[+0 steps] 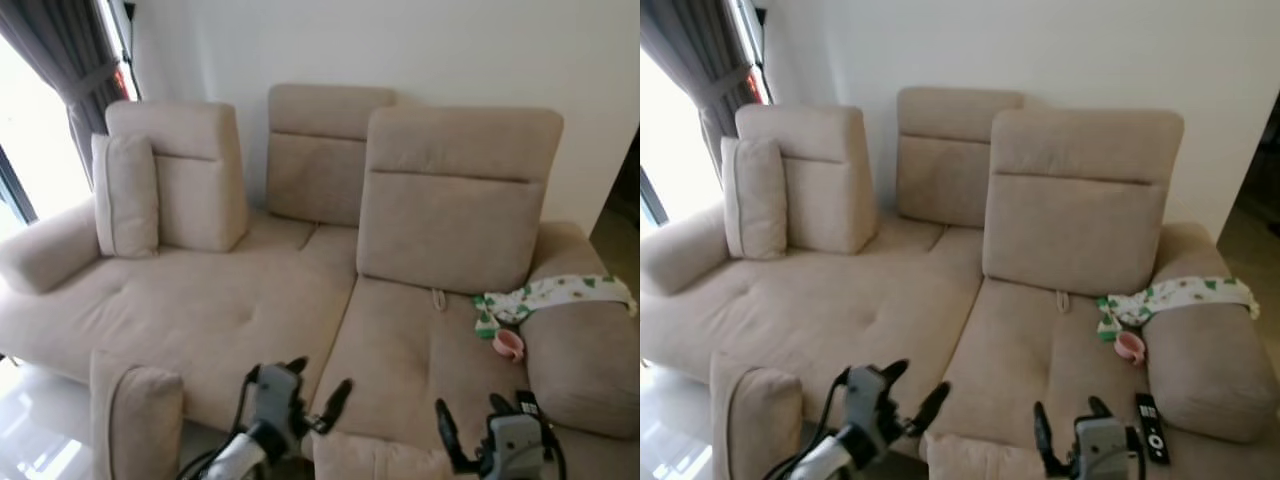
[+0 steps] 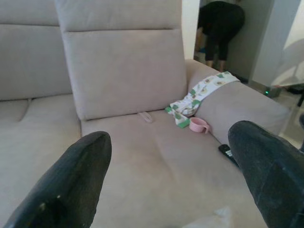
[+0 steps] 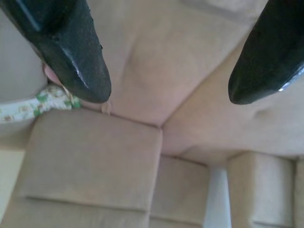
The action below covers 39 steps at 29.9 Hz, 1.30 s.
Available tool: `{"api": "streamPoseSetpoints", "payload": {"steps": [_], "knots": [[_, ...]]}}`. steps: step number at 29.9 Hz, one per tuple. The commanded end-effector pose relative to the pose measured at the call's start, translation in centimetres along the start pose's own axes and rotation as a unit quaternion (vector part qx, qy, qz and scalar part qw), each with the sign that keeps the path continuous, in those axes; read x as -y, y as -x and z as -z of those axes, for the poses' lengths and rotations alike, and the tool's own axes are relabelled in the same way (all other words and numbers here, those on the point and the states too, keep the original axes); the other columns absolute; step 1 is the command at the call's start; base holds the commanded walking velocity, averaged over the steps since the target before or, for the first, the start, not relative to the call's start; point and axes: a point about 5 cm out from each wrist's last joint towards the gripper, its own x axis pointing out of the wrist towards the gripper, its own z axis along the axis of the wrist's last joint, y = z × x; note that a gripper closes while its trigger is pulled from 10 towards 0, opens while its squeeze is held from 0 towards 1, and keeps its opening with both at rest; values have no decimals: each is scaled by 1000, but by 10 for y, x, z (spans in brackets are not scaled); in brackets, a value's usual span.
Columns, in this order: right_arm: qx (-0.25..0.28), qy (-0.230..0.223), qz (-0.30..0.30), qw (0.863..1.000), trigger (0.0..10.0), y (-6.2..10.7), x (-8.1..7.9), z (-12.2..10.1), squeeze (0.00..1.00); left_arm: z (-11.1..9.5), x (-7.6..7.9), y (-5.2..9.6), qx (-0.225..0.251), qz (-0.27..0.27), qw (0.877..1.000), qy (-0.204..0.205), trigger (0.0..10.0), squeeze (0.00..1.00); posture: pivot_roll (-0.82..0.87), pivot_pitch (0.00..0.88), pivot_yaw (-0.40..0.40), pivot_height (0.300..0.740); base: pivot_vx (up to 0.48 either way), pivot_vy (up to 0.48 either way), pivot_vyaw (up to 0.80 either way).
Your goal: Move the pillow to the sofa from floor
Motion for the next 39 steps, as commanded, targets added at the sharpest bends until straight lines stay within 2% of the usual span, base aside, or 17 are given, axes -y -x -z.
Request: {"api": "streamPoseSetpoints", "payload": {"steps": [1,15,17,23,39], "knots": [[-1,-4,-11,1000,10000,0,-6,0,0,8,-6,9,-14,-18,1000,11,10000,0,63,0,31,740,0,0,0],[-2,-3,-8,1000,10000,1,-7,1,0,7,-6,8,-13,-15,1000,9,10000,0,59,0,34,740,0,0,0],[-2,-4,-7,1000,10000,1,-7,1,0,7,-4,6,-19,15,1000,-6,10000,0,60,0,35,740,0,0,0],[-3,-3,-7,1000,10000,1,-7,1,0,7,-3,5,-24,42,998,-28,10000,0,60,0,35,740,0,0,0],[-6,-1,-9,1000,10000,4,-6,2,0,7,-7,4,-25,40,998,-41,10000,0,55,0,31,688,0,0,0]]}}
